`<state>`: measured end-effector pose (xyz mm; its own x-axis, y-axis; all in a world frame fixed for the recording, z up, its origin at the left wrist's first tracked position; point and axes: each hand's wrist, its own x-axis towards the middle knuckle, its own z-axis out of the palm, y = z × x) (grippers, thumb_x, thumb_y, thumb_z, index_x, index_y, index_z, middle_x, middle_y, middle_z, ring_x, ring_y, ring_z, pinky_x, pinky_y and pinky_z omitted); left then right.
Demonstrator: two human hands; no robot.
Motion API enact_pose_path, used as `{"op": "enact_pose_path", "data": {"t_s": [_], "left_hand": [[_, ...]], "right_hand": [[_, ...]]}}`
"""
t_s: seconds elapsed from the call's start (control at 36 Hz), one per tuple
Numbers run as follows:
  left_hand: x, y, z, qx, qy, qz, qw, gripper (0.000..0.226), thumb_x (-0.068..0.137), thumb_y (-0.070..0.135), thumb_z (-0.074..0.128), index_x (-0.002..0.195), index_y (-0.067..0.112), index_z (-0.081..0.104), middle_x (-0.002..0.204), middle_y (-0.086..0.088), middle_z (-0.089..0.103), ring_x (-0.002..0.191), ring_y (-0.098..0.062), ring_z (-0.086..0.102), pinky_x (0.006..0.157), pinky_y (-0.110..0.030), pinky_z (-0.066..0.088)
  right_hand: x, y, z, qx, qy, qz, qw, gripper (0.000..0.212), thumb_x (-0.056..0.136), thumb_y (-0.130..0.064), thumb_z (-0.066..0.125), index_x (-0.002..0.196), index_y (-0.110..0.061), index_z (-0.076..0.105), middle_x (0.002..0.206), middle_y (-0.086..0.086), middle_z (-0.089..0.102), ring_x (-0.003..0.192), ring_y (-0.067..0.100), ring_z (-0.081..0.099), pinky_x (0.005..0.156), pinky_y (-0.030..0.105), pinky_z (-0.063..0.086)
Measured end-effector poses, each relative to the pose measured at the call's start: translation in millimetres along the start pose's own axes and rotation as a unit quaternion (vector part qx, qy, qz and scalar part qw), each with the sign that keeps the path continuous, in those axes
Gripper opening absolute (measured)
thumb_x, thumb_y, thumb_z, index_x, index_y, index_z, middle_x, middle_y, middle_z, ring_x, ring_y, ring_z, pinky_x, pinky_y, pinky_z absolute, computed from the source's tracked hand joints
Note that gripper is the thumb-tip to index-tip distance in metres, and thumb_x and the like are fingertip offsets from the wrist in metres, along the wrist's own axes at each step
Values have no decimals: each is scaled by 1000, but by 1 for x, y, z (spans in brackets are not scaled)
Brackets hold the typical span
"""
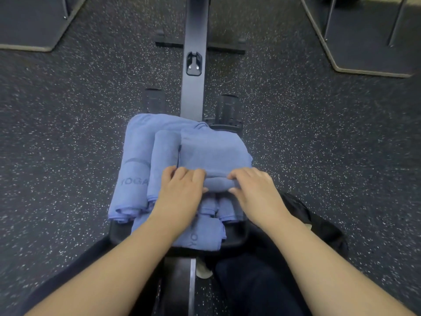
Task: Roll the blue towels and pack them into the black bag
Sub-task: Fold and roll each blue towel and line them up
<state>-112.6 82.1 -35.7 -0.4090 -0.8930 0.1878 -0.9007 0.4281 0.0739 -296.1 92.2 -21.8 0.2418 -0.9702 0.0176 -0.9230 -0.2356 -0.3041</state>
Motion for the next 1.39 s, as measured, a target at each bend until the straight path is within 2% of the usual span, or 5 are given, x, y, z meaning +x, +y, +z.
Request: {"op": "enact_pose_path", "data": {"t_s": [0.53,0.86,0.97,1.08,1.39], "left_hand": [[-23,4,12,48,33,48,997,22,81,27,44,66,17,56,60,-2,52,58,-26,53,76,-39,31],[-25,8,10,32,88,43,995,9,71,14,46,71,19,54,63,1,40,62,-23,46,68,-34,23],[-24,5,13,29,71,39,996,8,77,26,54,69,23,56,64,2,41,64,-21,44,70,-34,24],[-24,2,12,27,31,57,998,29,65,49,71,70,23,58,67,3,49,68,-22,49,71,-36,27],[-23,7,21,37,74,-3,997,13,73,19,74,81,21,63,83,-1,56,83,-25,47,73,-37,28]], "right_hand": [[-19,7,4,6,-94,-7,996,28,93,-33,57,119,-23,58,120,-6,61,116,18,48,95,31,29],[-19,4,22,-10,-38,31,999,21,99,-29,46,112,-25,62,108,-1,50,107,23,37,84,34,20],[-17,3,28,-34,12,41,998,20,90,-29,47,89,-24,66,89,0,52,88,20,33,70,32,14],[-16,2,33,-60,63,50,995,8,82,-25,57,76,-24,62,78,-2,51,79,21,41,66,31,26],[-15,-2,26,-24,72,10,997,29,64,7,71,77,-13,54,80,5,49,74,27,51,53,34,41]]}}
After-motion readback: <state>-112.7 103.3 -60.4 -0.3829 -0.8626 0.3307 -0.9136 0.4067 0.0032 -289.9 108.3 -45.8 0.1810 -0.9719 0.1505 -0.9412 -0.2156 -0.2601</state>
